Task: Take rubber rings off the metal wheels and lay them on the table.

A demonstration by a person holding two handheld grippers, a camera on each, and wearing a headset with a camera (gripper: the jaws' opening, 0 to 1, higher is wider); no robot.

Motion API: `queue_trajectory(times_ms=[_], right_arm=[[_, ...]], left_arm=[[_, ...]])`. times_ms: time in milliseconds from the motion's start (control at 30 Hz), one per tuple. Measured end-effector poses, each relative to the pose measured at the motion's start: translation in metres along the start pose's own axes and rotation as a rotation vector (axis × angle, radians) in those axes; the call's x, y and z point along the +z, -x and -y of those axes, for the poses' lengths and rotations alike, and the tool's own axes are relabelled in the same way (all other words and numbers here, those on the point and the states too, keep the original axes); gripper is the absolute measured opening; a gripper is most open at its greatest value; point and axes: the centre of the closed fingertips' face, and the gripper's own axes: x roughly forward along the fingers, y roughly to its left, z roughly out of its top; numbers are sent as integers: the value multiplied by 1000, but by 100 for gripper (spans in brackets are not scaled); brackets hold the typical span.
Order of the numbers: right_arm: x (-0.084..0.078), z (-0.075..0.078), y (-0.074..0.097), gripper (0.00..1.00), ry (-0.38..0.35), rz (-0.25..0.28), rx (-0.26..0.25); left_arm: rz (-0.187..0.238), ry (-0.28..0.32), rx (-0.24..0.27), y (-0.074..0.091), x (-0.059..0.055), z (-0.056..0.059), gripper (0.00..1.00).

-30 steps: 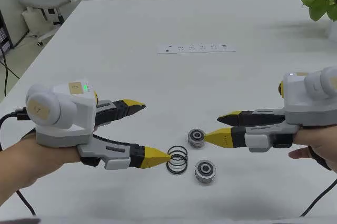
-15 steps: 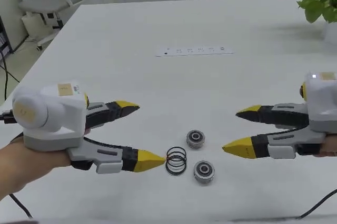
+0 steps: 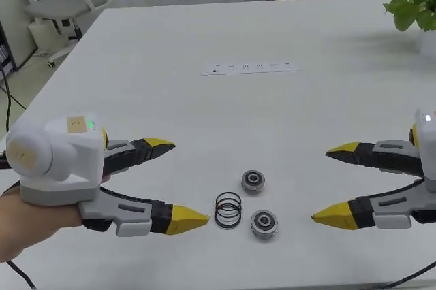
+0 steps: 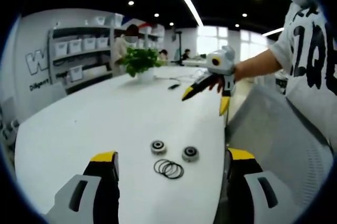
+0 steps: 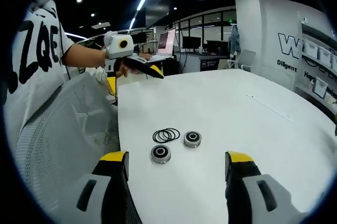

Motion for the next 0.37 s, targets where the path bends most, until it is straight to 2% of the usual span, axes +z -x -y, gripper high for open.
queue_trajectory(times_ms=[367], right_arm=[[-14, 3, 6, 75, 12, -27, -26]], left_arm=[[-8, 8, 6, 3, -7, 1, 87]])
